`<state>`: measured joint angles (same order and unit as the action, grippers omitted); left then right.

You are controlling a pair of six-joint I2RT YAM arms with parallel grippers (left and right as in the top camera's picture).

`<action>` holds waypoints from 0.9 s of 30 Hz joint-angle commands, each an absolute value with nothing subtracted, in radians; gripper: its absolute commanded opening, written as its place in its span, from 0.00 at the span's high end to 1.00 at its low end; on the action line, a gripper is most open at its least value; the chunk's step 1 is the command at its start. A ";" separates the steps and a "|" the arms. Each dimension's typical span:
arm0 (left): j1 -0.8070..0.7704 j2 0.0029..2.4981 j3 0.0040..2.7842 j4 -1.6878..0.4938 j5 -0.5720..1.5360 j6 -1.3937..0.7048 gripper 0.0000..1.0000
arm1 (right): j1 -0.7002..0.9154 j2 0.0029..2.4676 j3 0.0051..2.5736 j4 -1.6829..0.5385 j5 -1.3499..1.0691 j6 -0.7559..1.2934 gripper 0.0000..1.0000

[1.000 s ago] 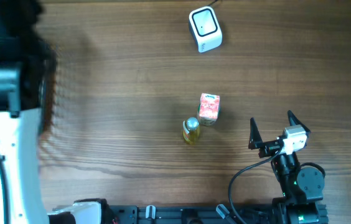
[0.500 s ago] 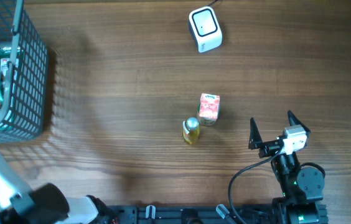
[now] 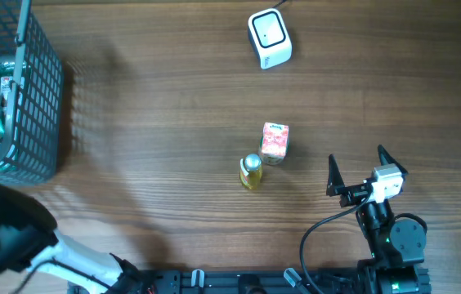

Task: Scan the item barcode
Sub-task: 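Move the left gripper back into the basket over the packs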

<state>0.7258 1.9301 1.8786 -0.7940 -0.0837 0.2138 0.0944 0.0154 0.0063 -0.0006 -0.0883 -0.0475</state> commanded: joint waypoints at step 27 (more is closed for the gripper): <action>0.728 2.270 1.884 -0.773 0.060 0.359 0.17 | 0.091 0.009 0.005 0.002 -0.079 -0.052 0.00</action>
<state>0.7258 2.2639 1.8786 -0.7643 0.0032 0.3477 0.0944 0.0154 0.0063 -0.0006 -0.0883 -0.0479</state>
